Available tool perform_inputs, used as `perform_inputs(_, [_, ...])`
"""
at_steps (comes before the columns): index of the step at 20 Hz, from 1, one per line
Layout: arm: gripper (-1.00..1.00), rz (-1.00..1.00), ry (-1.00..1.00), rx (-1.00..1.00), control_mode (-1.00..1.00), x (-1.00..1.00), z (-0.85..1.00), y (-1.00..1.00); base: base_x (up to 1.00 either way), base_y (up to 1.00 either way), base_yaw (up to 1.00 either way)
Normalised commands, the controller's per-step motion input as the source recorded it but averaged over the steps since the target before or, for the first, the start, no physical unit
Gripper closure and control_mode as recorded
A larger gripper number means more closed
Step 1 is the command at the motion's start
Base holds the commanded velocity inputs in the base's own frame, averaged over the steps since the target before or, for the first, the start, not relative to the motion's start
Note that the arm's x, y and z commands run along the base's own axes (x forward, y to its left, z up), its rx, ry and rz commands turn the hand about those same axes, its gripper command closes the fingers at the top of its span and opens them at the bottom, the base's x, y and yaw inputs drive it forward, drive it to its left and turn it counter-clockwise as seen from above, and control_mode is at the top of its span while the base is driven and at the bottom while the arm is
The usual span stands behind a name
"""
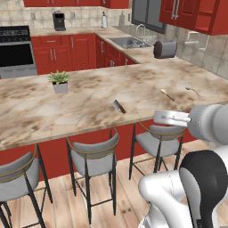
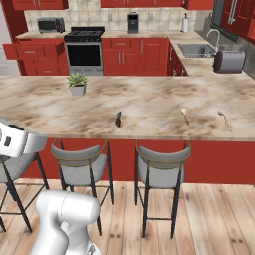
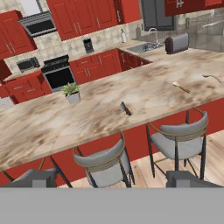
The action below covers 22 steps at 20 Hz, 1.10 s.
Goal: Pick up the metallic utensils from the counter and place them in the open drawer. Make sure not to pick up any wooden utensils.
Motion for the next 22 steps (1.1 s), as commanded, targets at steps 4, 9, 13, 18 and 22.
perform_inputs(4, [-1.00, 0.00, 0.00, 0.00, 1.00, 0.00, 0.00, 0.00, 0.71, -0.17, 0.17])
perform_inputs(9, [-1.00, 0.00, 0.00, 0.00, 1.00, 0.00, 0.00, 0.00, 0.56, -0.06, 0.23])
perform_inputs(13, [-1.00, 0.00, 0.00, 0.00, 1.00, 0.00, 0.00, 0.00, 0.48, -0.31, 0.30])
perform_inputs(18, [-1.00, 0.00, 0.00, 0.00, 1.00, 0.00, 0.00, 0.00, 0.47, -0.50, 0.30])
perform_inputs(22, [-1.00, 0.00, 0.00, 0.00, 1.00, 0.00, 0.00, 0.00, 0.36, -0.62, 0.23])
